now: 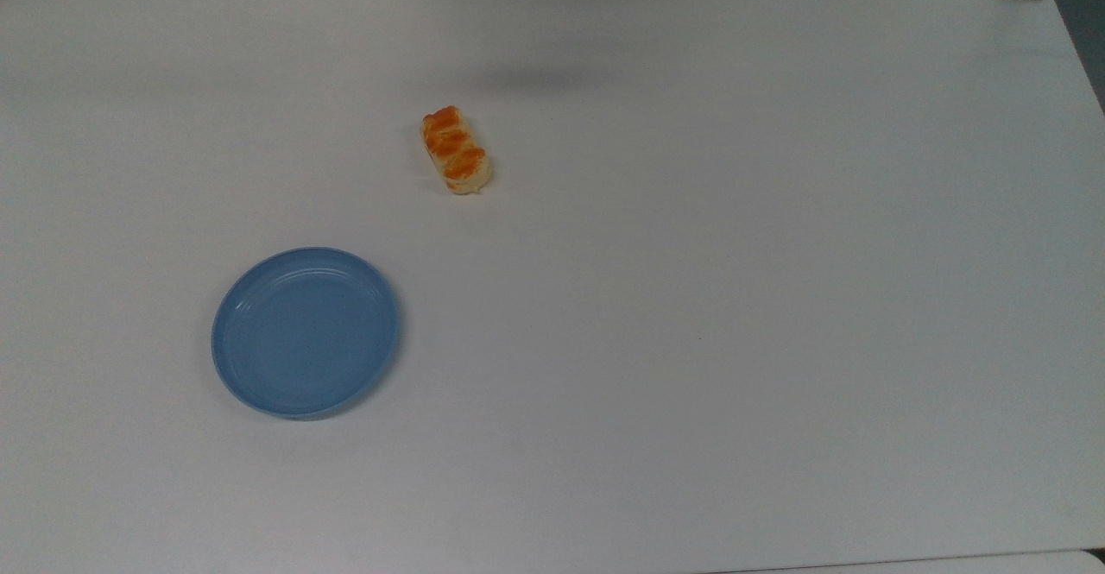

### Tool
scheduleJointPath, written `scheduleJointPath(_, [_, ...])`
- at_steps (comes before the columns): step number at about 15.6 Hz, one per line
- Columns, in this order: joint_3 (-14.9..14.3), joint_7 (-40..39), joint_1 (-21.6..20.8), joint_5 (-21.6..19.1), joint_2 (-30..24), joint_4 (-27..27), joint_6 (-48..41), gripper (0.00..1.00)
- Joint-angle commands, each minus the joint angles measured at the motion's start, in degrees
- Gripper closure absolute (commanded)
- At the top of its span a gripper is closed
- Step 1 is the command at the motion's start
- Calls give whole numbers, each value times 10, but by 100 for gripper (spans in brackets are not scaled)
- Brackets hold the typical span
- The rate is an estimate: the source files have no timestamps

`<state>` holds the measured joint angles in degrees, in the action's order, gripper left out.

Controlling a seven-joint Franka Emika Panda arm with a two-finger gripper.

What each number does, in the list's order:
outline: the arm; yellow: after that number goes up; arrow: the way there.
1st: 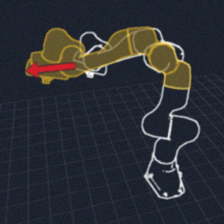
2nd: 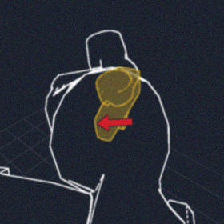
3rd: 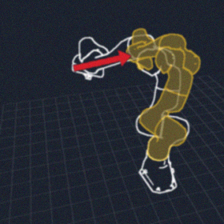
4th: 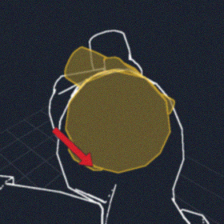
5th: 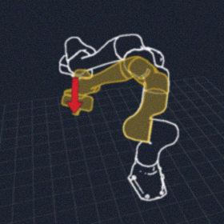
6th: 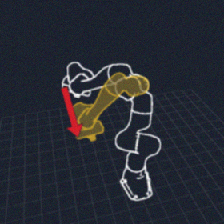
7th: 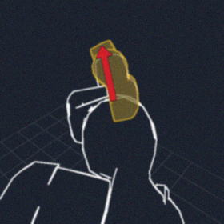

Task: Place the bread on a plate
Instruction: 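Move the open gripper over the orange-topped bread roll and lower it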

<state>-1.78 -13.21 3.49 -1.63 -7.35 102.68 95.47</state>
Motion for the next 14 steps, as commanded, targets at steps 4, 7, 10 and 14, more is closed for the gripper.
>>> scheduleJointPath(4, [53,-32,18,29,-24,155,144,0])
scheduleJointPath(7, [66,-33,17,60,-21,201,186,0])
scheduleJointPath(10, [69,-33,14,85,2,215,211,0])
scheduleJointPath(14, [69,-32,13,108,51,217,240,0])
